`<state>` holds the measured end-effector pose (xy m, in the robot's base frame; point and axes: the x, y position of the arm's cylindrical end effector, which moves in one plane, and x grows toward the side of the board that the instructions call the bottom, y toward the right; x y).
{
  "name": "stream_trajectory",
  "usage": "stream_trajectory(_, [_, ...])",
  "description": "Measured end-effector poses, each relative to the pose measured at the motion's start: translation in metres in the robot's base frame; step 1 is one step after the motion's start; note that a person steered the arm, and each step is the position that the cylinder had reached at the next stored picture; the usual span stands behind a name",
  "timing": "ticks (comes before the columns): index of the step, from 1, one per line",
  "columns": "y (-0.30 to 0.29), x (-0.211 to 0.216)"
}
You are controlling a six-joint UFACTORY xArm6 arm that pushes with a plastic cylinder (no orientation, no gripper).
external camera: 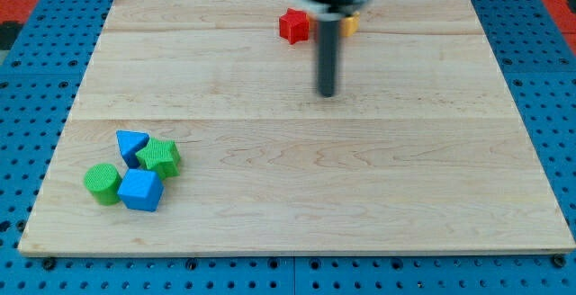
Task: Push the yellow hexagon and red circle towards the center left
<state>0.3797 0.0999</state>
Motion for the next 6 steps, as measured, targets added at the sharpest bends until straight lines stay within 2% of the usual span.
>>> stream_trajectory(1, [0.067,-0.114])
stream_trajectory(2, [0.046,-0.161])
stream_trajectory(4, [-0.101,-0.060])
stream_trajectory(6, [-0.164,-0.013])
